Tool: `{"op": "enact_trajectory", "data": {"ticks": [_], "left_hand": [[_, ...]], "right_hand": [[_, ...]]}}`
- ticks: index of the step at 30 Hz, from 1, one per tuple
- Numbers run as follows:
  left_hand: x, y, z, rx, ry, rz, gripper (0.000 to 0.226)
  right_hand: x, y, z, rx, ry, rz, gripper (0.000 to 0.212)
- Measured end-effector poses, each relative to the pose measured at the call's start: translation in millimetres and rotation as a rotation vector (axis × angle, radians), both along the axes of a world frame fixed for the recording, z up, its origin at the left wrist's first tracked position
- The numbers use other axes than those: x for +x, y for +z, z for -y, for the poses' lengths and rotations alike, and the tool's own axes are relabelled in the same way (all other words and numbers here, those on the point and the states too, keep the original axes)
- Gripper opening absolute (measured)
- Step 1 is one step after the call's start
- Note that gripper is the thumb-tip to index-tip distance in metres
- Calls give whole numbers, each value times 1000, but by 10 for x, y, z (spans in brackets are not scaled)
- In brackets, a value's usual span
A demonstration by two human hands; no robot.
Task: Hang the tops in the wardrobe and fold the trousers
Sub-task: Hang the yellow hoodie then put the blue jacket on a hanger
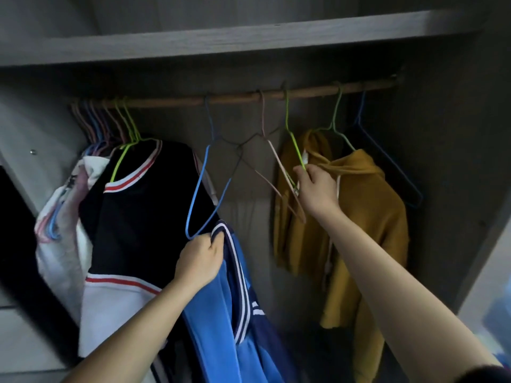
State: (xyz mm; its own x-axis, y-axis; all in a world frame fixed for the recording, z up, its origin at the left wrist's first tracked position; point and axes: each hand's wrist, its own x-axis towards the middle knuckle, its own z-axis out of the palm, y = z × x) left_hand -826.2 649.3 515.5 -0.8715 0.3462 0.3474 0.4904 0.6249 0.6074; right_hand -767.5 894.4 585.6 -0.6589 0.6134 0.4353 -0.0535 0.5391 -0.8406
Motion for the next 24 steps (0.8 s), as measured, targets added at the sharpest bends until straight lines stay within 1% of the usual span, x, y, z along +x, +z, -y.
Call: {"op": "enact_trajectory", "data": {"ticks": [3,5,7,9,11,12,15,17,19,22,24], "left_hand": [[5,-19,4,35,0,-13,52],[5,-49,6,68,24,-1,53],[-18,-80,-6,108,35,49,54],[-24,-102,-39,142,24,91,55],[-10,-115,-47,153,13,123,54],[-10,-121,-37,154,8,143,53],[-38,-135,17,150,0,171,52],[-48,-144,43,139,-16,176,51],[-23,-184,60,128,-39,183,51],[16,-285,69,98,-64,180,51],[25,-355,77,40,-89,168,52]], "right_hand": [[115,-27,82,-3,-35,-129,30],[230,-168,126,-5,-25,-152,29],[385,-368,167,9,-26,-159,29],[592,-601,204,43,-41,-177,24],[791,-843,246,60,-46,-168,19],[862,-955,257,55,-48,-145,21],[926,-1173,275,22,-98,-59,34],[955,-1216,323,-25,-160,-36,40],[1050,-1258,443,-37,-188,-48,39],[1250,-1404,632,40,-220,-121,37],[1337,-1578,679,75,-236,-93,28]]}}
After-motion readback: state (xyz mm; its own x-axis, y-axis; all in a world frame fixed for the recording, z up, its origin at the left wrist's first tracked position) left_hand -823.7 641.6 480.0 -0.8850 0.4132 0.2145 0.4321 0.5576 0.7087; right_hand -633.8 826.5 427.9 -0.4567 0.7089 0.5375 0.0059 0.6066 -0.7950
